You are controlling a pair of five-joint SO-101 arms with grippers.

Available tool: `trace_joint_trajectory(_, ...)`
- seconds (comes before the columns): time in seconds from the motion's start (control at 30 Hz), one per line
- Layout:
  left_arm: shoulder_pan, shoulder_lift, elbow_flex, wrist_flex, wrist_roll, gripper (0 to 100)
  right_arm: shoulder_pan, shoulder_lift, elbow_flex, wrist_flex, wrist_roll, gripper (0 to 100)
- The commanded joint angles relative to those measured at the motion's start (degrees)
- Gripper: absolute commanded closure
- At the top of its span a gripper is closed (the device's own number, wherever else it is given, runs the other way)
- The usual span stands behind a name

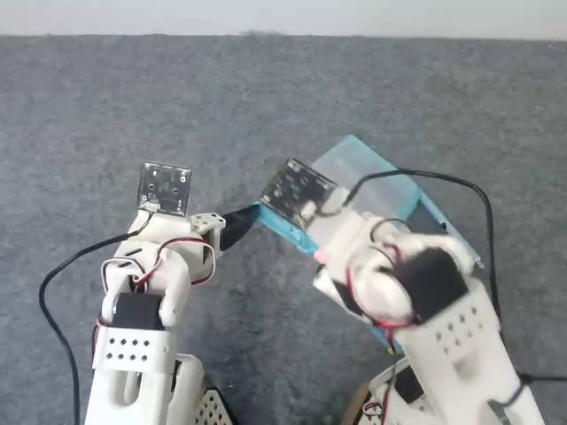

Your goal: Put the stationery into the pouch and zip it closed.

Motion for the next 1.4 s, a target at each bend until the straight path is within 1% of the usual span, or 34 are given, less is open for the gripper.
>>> trace_joint_trajectory(0.0,4.5,0.1,-0.2,-1.2,-1.3,60,0.6,-4.7,1.8,-0.7,0.4,99.2)
trace_joint_trajectory(0.1,9.1,-0.1,1.0,-1.3,-1.7,60,0.3,-4.4,5.0,-3.9,-0.2,99.2)
trace_joint_trajectory(0.2,11.3,0.3,1.2,-1.3,-1.6,60,-3.4,-4.3,6.9,-6.8,-2.0,99.2)
trace_joint_trajectory(0.37,12.7,0.3,1.6,-2.0,-1.5,60,-11.8,-5.2,5.7,-7.0,-1.2,99.2)
trace_joint_trajectory(0.53,12.7,0.1,4.8,-8.2,-1.5,60,-18.5,-10.2,5.9,-6.6,0.9,99.2)
trace_joint_trajectory(0.63,14.9,0.0,6.4,-10.3,-1.6,60,-19.0,-13.5,5.9,-5.8,1.2,99.2)
trace_joint_trajectory(0.77,20.0,0.1,6.6,-10.3,-1.6,61,-19.0,-15.3,5.9,-4.5,1.3,99.2)
trace_joint_trajectory(0.83,21.2,-0.1,6.6,-10.3,-1.6,67,-18.9,-15.3,6.0,-4.4,1.3,99.2)
trace_joint_trajectory(0.9,21.2,-0.2,6.5,-10.4,-1.6,76,-18.9,-15.3,6.5,-4.6,1.3,99.1)
trace_joint_trajectory(1.03,19.8,-0.2,6.3,-11.1,-1.8,100,-18.9,-15.5,8.6,-5.1,1.3,99.1)
trace_joint_trajectory(1.1,17.8,-0.2,6.2,-11.3,-1.6,98,-18.9,-15.5,8.8,-5.1,1.3,99.1)
trace_joint_trajectory(1.17,15.2,-0.2,6.1,-12.8,-1.3,99,-18.9,-15.3,8.8,-5.1,1.3,99.1)
trace_joint_trajectory(1.3,8.7,-0.2,5.8,-15.1,4.9,99,-18.9,-15.3,8.8,-5.1,1.3,99.1)
trace_joint_trajectory(1.37,5.4,-0.2,5.8,-16.2,7.5,99,-17.3,-15.3,8.8,-5.2,1.3,99.1)
